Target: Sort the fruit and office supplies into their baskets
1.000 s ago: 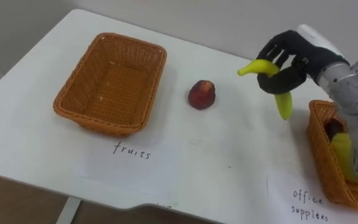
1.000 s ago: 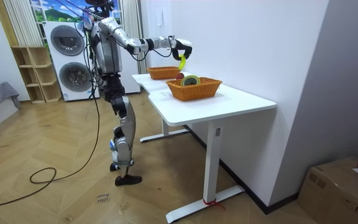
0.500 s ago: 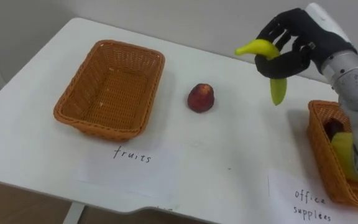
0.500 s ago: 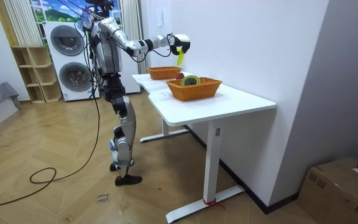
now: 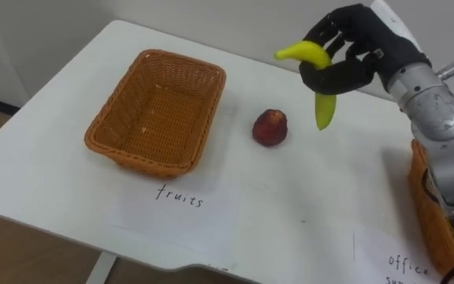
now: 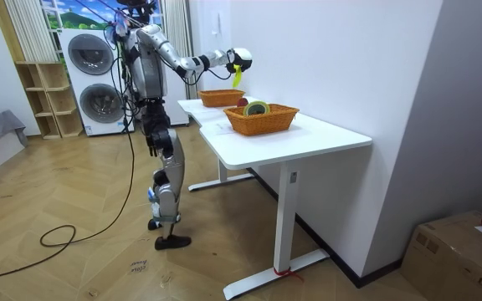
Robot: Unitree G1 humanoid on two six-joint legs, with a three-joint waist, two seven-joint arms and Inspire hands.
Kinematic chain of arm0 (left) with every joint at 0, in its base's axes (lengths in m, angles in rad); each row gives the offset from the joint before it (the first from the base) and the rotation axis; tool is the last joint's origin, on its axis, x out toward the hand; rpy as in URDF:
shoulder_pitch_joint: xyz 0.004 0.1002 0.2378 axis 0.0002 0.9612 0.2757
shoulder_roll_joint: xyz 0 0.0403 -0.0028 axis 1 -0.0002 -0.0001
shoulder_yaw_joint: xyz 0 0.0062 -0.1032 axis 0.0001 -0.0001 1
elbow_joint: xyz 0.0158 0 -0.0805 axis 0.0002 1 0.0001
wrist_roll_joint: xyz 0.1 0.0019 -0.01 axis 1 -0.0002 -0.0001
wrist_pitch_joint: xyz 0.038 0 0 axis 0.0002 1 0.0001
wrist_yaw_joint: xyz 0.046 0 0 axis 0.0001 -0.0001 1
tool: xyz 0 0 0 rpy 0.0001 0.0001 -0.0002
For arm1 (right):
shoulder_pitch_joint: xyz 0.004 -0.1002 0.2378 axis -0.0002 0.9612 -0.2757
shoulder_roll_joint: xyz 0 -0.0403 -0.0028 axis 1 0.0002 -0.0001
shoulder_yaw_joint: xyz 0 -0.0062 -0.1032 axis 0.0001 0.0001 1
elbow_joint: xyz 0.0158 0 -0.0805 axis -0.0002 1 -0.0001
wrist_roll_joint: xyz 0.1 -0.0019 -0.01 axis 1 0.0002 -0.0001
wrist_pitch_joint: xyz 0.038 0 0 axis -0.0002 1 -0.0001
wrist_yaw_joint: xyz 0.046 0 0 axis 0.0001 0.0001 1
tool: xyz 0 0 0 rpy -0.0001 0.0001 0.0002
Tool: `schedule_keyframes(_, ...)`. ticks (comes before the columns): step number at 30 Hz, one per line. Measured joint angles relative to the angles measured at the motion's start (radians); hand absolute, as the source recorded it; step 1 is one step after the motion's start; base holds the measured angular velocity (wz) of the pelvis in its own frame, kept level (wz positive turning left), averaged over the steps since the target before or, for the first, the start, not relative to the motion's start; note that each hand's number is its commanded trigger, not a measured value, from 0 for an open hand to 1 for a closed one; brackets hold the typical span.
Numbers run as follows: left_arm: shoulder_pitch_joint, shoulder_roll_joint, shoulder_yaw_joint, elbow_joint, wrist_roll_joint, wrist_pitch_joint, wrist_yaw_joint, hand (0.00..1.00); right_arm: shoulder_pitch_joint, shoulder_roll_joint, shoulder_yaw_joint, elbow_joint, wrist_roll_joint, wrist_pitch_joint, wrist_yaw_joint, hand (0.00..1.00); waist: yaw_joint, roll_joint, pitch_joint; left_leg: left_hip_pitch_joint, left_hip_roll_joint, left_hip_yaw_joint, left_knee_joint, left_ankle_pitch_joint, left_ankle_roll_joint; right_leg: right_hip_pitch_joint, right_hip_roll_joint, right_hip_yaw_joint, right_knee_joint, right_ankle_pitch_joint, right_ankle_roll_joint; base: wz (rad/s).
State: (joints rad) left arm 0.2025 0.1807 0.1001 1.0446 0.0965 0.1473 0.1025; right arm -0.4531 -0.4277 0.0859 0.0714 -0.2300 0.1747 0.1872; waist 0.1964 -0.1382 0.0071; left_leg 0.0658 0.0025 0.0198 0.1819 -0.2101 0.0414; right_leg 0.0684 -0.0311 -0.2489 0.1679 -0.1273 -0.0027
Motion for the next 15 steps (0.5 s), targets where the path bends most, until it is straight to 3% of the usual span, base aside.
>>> schedule_keyframes(5,0.016,-0.001,-0.007,-0.025,0.014,0.011,0.001,0.00,-0.005,0.005,0.014,0.001,0.059,0.002,-0.006,1.00,0.012,0.002,0.0019,0.001,-0.001,-0.004,0.000,0.000,0.000,0.003,0.000,-0.002,0.000,0.000,0.000,0.01)
schedule_keyframes(10,0.019,-0.001,-0.007,-0.025,0.016,0.022,0.002,0.00,-0.009,0.067,0.021,0.045,0.109,0.010,-0.048,1.00,0.026,0.000,0.0069,-0.004,-0.001,-0.008,0.005,0.000,0.000,0.004,-0.002,-0.024,0.001,0.000,0.000,0.02)
schedule_keyframes(15,0.022,0.002,-0.033,-0.024,0.028,0.045,-0.006,0.00,-0.047,0.085,0.061,0.091,0.117,0.025,-0.066,1.00,0.048,0.001,0.0080,-0.018,-0.006,-0.026,0.011,-0.001,0.000,-0.001,-0.002,-0.031,0.002,0.000,0.000,0.09)
